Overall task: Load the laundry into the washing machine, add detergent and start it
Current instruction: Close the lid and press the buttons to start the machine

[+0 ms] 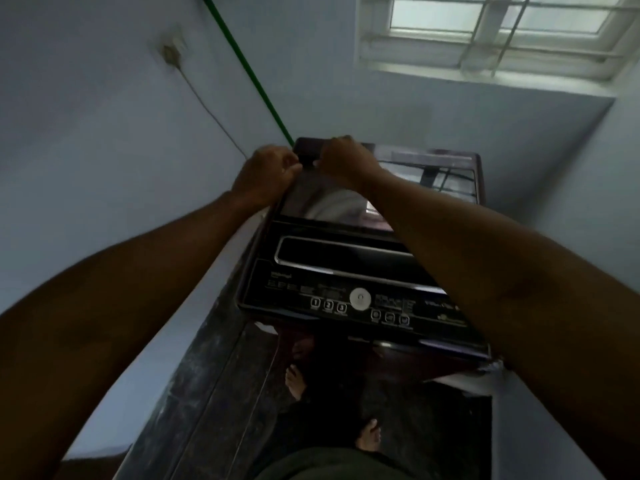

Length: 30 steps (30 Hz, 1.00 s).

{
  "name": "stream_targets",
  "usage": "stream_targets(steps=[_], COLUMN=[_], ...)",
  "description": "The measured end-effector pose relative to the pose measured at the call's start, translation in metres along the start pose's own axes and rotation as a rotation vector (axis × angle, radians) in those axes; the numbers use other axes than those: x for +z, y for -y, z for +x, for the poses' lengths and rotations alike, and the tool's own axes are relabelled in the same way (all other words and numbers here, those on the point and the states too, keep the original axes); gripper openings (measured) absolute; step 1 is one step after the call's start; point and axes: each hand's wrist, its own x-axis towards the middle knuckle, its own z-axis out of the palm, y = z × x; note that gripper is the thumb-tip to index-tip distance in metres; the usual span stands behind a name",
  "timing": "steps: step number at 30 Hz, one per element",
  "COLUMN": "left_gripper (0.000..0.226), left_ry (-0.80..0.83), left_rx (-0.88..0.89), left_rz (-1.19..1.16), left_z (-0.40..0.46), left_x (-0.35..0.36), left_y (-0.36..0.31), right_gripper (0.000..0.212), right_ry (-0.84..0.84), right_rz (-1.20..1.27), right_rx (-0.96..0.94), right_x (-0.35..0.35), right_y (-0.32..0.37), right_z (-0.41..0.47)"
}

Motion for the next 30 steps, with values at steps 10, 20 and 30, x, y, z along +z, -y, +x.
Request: stream_targets(steps=[10,20,30], left_gripper=[0.048,0.042,0.043], left_ry=[-0.372,-0.277,-0.225], left_rx=[0.075,0.054,-0.042], left_rz=[0.364,0.517,0.564], left_z=[0.099,0.206,0.266], left_x=[-0.121,-0.162,-0.169], left_y=[0.057,0.12,0.188], right_gripper=[0.034,0.026,0.022], right_ry=[-0.317,-0.348,-0.332], right_rz=[0.129,0.299,0.482], right_rx=[-0.235,-0.201,-0.216], right_x=[-0.084,-0.072,-0.031], right_y=[0.097,0.147,0.161], right_z=[0.142,0.282,0.378])
